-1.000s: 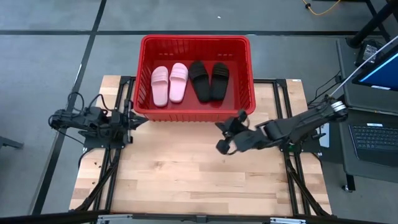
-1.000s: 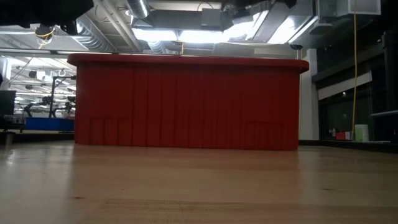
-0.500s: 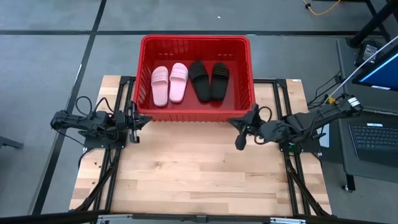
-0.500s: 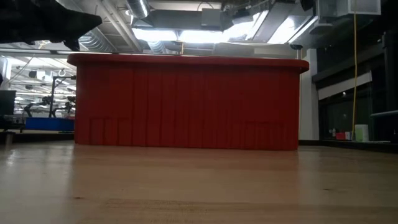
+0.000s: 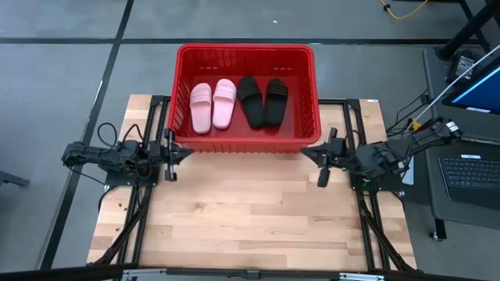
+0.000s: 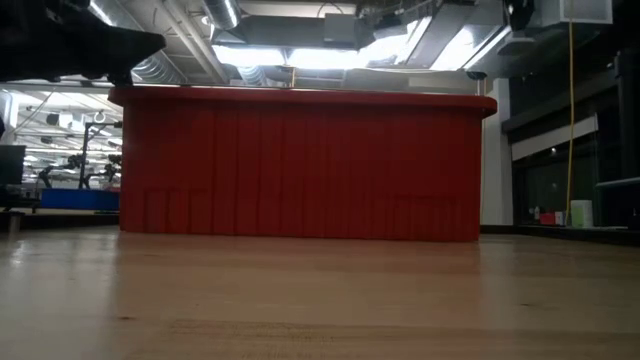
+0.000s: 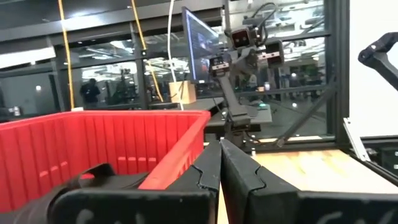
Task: Pick and place slides into bin
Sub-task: Return to Home Position
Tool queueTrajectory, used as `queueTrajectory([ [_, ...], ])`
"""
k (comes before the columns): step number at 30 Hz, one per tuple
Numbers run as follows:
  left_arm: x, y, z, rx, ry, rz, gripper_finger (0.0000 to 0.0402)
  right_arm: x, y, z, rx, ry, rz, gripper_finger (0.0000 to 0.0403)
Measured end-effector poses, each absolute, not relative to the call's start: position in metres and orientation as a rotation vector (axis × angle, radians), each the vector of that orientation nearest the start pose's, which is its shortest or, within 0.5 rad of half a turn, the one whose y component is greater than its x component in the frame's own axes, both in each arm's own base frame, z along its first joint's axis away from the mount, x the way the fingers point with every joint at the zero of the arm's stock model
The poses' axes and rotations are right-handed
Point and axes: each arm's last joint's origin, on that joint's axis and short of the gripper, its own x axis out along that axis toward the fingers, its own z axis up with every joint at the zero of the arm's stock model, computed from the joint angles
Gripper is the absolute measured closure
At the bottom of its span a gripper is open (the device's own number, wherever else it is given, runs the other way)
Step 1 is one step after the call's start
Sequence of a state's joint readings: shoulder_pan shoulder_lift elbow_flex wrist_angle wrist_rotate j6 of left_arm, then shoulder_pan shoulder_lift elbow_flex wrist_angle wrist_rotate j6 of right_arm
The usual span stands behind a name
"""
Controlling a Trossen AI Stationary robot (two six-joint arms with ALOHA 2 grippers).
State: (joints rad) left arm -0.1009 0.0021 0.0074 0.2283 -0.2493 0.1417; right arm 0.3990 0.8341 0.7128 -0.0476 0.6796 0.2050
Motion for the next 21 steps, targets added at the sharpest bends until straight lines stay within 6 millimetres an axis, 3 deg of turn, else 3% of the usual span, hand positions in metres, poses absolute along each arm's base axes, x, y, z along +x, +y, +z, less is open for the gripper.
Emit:
queueTrajectory([
  [8, 0.093, -0.001, 0.191, 0.125, -0.247, 0.195, 0.0399, 0.143, 0.045, 0.297, 0.107, 0.056, -0.259, 0.0400],
  [15, 0.093, -0.001, 0.190, 0.067, -0.245, 0.204, 0.0398, 0.121, 0.035, 0.255, 0.112, 0.038, -0.249, 0.0400],
  [21, 0.093, 0.000, 0.190, 0.061, -0.245, 0.245, 0.0399, 0.111, 0.034, 0.226, 0.041, -0.052, -0.115, 0.0400],
])
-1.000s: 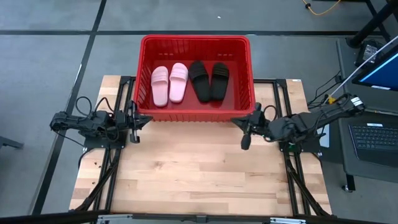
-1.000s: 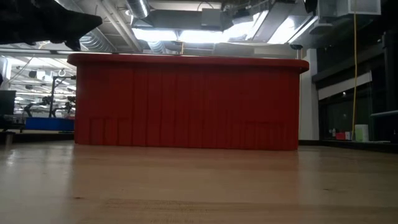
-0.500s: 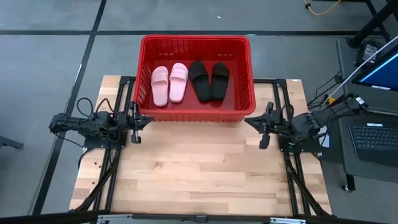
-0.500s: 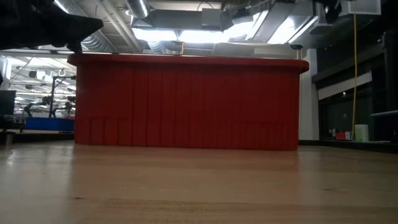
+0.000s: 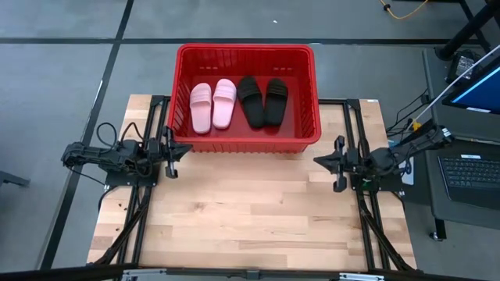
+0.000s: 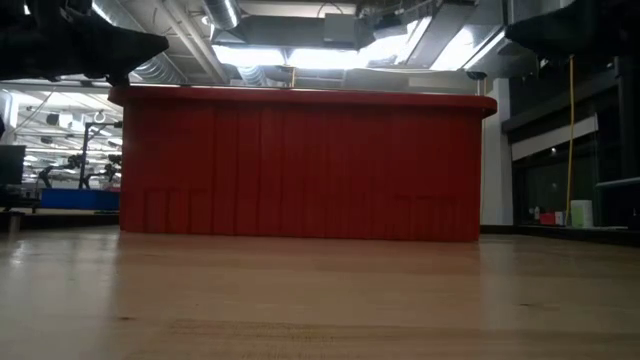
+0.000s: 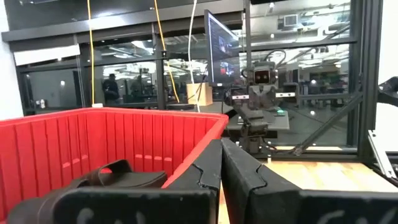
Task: Pick and place slides into bin
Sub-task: Return to Home Position
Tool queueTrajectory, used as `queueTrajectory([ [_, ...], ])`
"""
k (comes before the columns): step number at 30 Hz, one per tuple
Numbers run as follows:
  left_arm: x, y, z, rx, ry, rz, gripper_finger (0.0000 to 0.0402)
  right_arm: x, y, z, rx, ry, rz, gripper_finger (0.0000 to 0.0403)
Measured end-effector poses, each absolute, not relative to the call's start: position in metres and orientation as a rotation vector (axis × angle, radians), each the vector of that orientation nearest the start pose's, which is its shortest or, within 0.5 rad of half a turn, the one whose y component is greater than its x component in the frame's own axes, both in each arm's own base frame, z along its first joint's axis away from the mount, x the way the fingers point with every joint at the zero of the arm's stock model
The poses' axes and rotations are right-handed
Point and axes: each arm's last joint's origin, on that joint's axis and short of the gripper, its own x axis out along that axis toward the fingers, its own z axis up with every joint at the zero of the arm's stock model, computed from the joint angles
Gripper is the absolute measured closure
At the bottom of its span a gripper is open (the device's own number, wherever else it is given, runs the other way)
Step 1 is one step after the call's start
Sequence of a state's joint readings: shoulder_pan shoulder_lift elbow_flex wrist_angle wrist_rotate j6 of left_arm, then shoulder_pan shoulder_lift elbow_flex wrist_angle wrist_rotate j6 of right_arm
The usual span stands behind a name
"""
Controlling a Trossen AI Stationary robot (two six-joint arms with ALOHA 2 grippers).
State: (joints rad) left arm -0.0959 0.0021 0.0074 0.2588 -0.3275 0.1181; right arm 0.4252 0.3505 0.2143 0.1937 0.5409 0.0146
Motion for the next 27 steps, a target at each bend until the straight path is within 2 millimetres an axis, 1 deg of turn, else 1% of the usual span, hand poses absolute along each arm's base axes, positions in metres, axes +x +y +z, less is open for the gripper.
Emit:
queueTrajectory([
  [5, 0.093, 0.001, 0.190, 0.059, -0.246, 0.263, 0.0396, 0.106, 0.033, 0.209, 0.001, -0.072, -0.053, 0.0400],
  [10, 0.093, 0.001, 0.190, 0.060, -0.245, 0.267, 0.0396, 0.104, 0.037, 0.196, -0.078, -0.070, 0.090, 0.0400],
  [14, 0.093, 0.001, 0.190, 0.060, -0.245, 0.267, 0.0396, 0.104, 0.037, 0.183, -0.087, -0.041, 0.105, 0.0400],
  [17, 0.093, 0.001, 0.190, 0.060, -0.244, 0.267, 0.0396, 0.105, 0.037, 0.169, -0.059, -0.011, 0.104, 0.0399],
  [20, 0.093, 0.001, 0.190, 0.060, -0.243, 0.266, 0.0396, 0.105, 0.037, 0.171, -0.044, -0.035, 0.094, 0.0392],
  [23, 0.093, 0.001, 0.190, 0.060, -0.244, 0.266, 0.0396, 0.105, 0.035, 0.173, -0.050, -0.051, 0.041, 0.0385],
  [27, 0.093, 0.001, 0.190, 0.060, -0.243, 0.266, 0.0396, 0.105, 0.034, 0.174, -0.057, -0.062, 0.011, 0.0385],
])
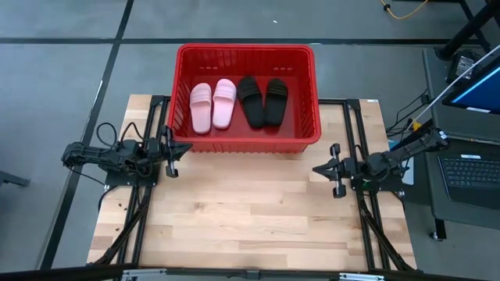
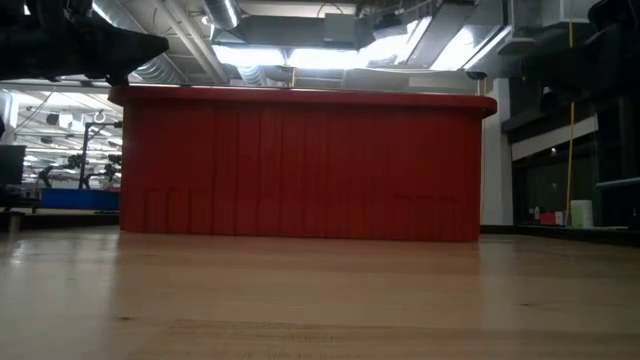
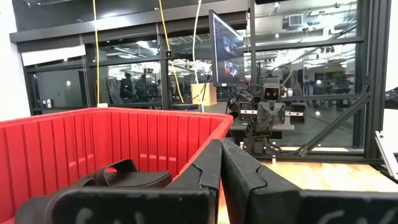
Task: Pick and place slides into bin
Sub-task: Return to Home Position
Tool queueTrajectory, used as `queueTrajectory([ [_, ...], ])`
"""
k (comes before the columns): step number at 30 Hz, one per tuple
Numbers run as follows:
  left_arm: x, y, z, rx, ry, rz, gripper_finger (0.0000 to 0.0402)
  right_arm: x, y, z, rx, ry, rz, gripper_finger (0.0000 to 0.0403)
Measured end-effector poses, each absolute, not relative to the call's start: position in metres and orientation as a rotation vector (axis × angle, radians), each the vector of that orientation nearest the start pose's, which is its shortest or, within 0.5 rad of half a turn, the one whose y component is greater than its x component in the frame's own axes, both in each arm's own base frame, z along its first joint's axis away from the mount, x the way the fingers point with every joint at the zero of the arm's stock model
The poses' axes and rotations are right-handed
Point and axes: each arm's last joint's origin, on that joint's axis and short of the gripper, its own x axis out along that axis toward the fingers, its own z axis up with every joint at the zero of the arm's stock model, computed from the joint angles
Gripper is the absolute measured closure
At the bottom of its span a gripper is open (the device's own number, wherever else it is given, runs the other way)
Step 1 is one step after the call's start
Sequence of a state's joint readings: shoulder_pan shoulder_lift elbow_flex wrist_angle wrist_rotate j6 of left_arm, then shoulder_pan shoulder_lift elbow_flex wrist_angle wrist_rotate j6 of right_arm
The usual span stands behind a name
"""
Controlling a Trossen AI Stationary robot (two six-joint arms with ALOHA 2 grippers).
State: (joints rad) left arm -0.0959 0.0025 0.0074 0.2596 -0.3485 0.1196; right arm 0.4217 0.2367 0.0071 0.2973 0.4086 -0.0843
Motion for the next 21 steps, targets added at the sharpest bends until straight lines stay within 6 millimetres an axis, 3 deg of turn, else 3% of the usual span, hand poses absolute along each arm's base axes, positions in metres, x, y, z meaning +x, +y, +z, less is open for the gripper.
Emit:
queueTrajectory([
  [13, 0.093, 0.001, 0.190, 0.059, -0.243, 0.266, 0.0395, 0.105, 0.034, 0.174, 0.019, -0.058, 0.013, 0.0384],
  [21, 0.093, 0.001, 0.190, 0.059, -0.243, 0.266, 0.0395, 0.105, 0.034, 0.162, 0.075, 0.066, 0.011, 0.0380],
])
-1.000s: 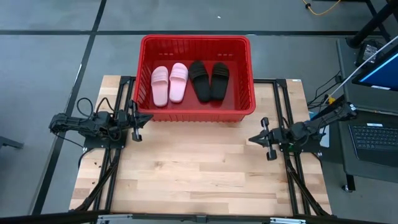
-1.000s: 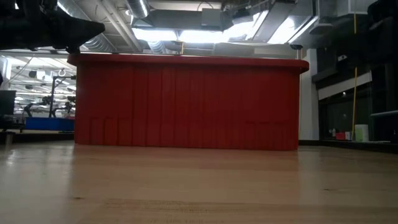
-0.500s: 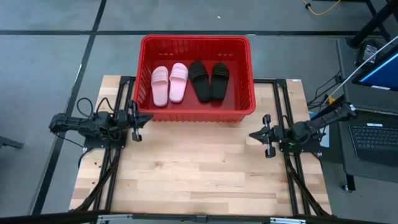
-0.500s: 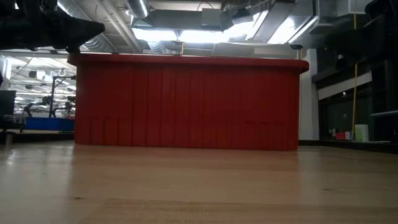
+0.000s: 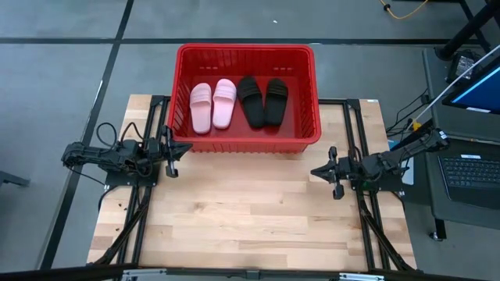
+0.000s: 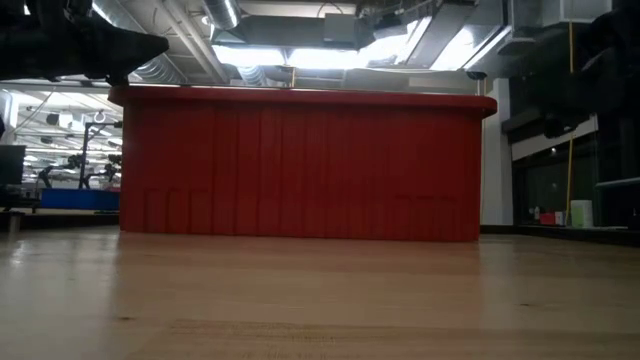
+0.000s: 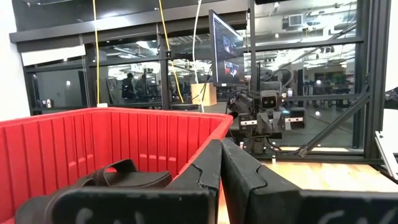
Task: Pick and place slides into bin
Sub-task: Return to Home Position
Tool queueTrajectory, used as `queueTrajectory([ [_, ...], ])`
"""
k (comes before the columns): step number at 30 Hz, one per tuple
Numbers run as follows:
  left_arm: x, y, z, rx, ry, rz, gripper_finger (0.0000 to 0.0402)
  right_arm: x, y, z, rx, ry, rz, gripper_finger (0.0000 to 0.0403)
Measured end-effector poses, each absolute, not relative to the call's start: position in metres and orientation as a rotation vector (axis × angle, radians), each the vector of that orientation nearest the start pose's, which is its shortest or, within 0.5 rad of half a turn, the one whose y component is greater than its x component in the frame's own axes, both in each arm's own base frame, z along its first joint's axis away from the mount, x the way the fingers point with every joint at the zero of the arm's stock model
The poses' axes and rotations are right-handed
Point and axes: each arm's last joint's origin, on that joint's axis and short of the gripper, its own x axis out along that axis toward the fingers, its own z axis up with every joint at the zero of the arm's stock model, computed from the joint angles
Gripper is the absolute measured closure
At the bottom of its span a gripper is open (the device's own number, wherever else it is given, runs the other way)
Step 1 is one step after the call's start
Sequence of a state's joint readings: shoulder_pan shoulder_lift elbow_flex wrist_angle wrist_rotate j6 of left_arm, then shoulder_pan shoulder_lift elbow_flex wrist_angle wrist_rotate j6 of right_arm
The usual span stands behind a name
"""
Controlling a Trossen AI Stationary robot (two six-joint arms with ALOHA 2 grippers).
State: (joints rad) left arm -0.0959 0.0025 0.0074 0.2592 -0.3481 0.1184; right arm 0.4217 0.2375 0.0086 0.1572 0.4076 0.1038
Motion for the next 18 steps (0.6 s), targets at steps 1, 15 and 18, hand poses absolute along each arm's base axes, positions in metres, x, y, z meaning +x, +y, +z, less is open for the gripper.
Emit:
queueTrajectory([
  [1, 0.0929, 0.0010, 0.1902, 0.059, -0.243, 0.265, 0.0395, 0.1047, 0.0344, 0.1603, 0.083, 0.079, 0.009, 0.0381],
  [15, 0.0929, 0.0010, 0.1901, 0.059, -0.243, 0.265, 0.0395, 0.1046, 0.0343, 0.1590, 0.113, 0.093, 0.007, 0.0382],
  [18, 0.0929, 0.0010, 0.1901, 0.059, -0.243, 0.265, 0.0396, 0.1046, 0.0344, 0.1592, 0.120, 0.091, 0.007, 0.0382],
])
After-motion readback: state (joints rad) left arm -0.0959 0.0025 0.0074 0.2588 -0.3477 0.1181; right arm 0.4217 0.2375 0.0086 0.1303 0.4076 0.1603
